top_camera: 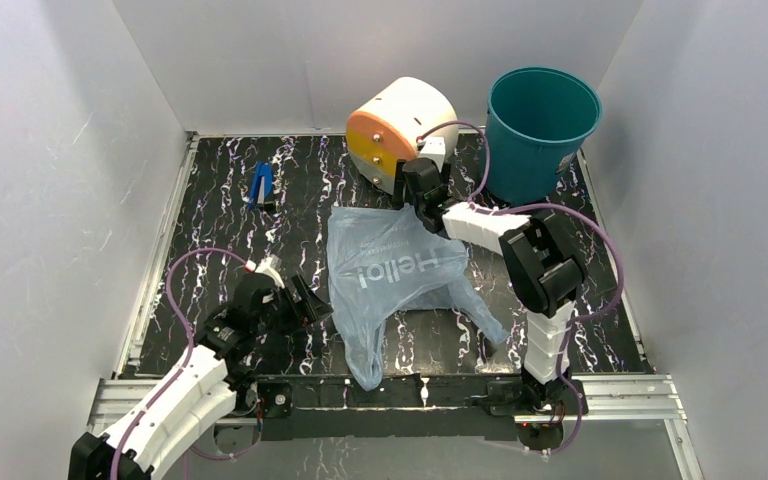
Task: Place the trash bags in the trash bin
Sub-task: Move the distractor to the center of the board, then unfold the trash bag at the center of the board.
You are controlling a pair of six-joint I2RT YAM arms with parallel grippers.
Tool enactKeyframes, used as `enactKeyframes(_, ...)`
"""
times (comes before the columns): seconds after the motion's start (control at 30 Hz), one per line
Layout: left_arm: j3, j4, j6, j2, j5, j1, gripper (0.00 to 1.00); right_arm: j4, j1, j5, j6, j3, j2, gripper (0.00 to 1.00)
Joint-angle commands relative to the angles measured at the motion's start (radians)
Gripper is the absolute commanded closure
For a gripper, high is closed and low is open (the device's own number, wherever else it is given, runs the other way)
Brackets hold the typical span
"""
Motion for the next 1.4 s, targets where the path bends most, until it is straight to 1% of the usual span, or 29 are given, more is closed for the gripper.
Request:
enactKeyframes(0.0,0.001,0.037,0.006,0.034,0.044,0.003,0.26,0.041,-0.075,0.024,-0.069,0.086,0.061,0.19)
enactKeyframes(0.1,0.006,0.067,0.028,0.066,0.074,0.003,0.26,-0.021,-0.095,-0.016,-0.056,0.109,0.068,0.19)
enactKeyframes(0.2,0.01,0.093,0.045,0.092,0.105,0.003,0.26,-0.058,-0.097,-0.074,-0.044,0.092,0.014,0.19)
enactKeyframes(0.27,0.01,0.105,0.051,0.107,0.11,0.003,0.26,-0.122,-0.096,-0.135,-0.038,0.105,-0.035,0.19)
enactKeyframes(0.33,0.012,0.112,0.055,0.122,0.102,0.004,0.26,-0.208,-0.098,-0.236,-0.02,0.107,-0.099,0.19)
enactKeyframes(0.43,0.013,0.135,0.05,0.139,0.084,0.003,0.26,-0.29,-0.097,-0.393,-0.024,0.062,-0.224,0.19)
enactKeyframes(0.5,0.015,0.158,0.043,0.151,0.082,0.004,0.26,-0.304,-0.095,-0.508,-0.02,-0.014,-0.327,0.2)
enactKeyframes(0.53,0.016,0.163,0.041,0.16,0.076,0.004,0.26,-0.302,-0.096,-0.601,-0.017,-0.061,-0.389,0.21)
enactKeyframes(0.6,0.019,0.168,0.04,0.171,0.071,0.004,0.26,-0.262,-0.087,-0.71,-0.039,-0.178,-0.513,0.22)
enactKeyframes(0.63,0.019,0.175,0.041,0.177,0.071,0.003,0.26,-0.243,-0.07,-0.765,-0.063,-0.239,-0.573,0.23)
enactKeyframes(0.7,0.021,0.181,0.047,0.188,0.065,0.003,0.26,-0.189,-0.01,-0.828,-0.139,-0.364,-0.671,0.24)
enactKeyframes(0.77,0.026,0.182,0.049,0.198,0.056,0.003,0.26,-0.164,0.093,-0.834,-0.255,-0.476,-0.742,0.24)
enactKeyframes(0.9,0.034,0.183,0.048,0.2,0.031,0.004,0.26,-0.123,0.295,-0.698,-0.519,-0.64,-0.822,0.25)
enactKeyframes(0.97,0.037,0.183,0.046,0.198,0.023,0.004,0.26,-0.124,0.356,-0.661,-0.655,-0.679,-0.839,0.26)
enactKeyframes(1.07,0.038,0.18,0.046,0.197,0.022,0.004,0.26,-0.164,0.404,-0.678,-0.844,-0.686,-0.842,0.26)
enactKeyframes(1.13,0.038,0.178,0.045,0.196,0.021,0.004,0.26,-0.175,0.432,-0.665,-0.933,-0.682,-0.823,0.26)
enactKeyframes(1.2,0.037,0.176,0.045,0.193,0.021,0.003,0.26,-0.167,0.454,-0.645,-0.983,-0.682,-0.794,0.26)
enactKeyframes(1.3,0.037,0.174,0.045,0.191,0.021,0.004,0.26,-0.117,0.499,-0.56,-1.045,-0.686,-0.734,0.26)
enactKeyframes(1.37,0.039,0.169,0.046,0.191,0.024,0.004,0.26,-0.133,0.519,-0.56,-1.084,-0.669,-0.696,0.26)
